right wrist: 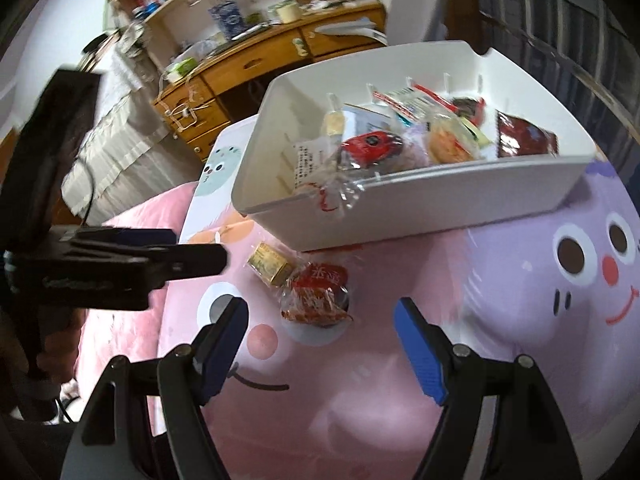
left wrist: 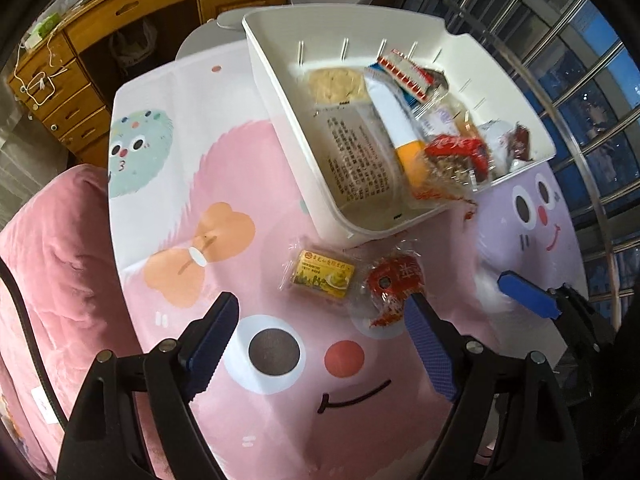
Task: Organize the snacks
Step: 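Withdraw both tools toward the red date packet and small yellow packet, then close the right tool on the red date packet and lift it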
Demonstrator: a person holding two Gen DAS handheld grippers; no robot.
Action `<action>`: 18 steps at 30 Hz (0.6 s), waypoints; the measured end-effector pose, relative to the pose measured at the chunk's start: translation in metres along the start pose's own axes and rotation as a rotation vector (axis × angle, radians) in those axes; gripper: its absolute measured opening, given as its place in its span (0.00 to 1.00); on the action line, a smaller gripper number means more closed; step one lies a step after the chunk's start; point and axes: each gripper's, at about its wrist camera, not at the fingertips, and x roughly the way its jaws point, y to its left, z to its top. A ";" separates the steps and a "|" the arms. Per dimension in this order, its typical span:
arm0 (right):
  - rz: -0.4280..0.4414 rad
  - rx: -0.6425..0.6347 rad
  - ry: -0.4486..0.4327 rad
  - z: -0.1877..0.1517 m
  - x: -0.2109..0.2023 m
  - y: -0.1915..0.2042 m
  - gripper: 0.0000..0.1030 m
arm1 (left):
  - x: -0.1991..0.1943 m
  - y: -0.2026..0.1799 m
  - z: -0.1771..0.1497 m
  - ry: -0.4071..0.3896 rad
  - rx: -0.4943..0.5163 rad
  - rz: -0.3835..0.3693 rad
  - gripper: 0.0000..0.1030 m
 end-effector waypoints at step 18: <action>-0.054 -0.288 0.000 -0.011 0.056 0.015 0.73 | 0.070 0.007 0.012 0.097 -0.005 0.053 0.80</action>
